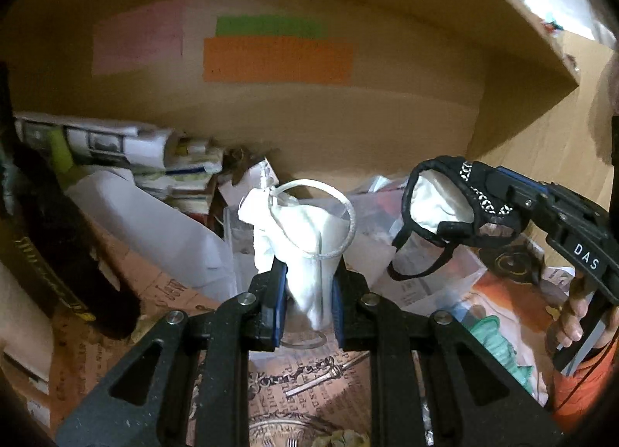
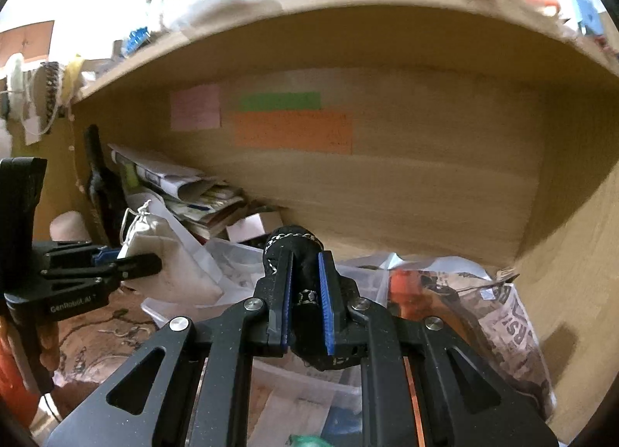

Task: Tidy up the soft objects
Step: 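Lower white pouch into clear box with left tool while right tool drops black bag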

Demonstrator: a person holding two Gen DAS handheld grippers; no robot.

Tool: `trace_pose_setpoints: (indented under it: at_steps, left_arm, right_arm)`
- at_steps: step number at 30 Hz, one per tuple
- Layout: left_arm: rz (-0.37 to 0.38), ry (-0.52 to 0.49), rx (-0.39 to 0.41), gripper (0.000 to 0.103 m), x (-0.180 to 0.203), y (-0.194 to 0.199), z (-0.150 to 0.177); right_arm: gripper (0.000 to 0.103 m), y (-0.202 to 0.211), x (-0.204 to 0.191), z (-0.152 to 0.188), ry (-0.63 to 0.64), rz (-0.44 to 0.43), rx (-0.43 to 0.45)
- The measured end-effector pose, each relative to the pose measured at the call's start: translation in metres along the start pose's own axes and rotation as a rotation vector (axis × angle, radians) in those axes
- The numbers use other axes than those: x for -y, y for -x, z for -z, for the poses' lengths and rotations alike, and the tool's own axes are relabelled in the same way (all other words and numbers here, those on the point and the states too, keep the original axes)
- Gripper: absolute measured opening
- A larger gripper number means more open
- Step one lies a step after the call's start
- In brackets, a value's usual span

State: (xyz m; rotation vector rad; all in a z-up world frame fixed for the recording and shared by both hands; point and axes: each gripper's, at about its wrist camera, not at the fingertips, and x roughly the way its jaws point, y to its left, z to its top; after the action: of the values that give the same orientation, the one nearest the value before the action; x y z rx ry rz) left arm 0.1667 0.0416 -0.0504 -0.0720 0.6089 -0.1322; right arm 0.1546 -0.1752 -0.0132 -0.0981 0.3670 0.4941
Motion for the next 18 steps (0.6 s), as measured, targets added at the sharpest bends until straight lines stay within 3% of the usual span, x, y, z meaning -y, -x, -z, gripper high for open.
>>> trace_pose_setpoints:
  at_steps: [12,18]
  left_arm:
    - [0.024,-0.019,-0.212,0.019,0.005,-0.069,0.006]
    - [0.016,-0.048,-0.259,0.019,0.008,-0.089,0.006]
  right_arm:
    - [0.012,-0.062,0.002,0.014,0.034,-0.021,-0.176]
    - [0.012,-0.091,0.003,0.027,0.061,-0.006,-0.298]
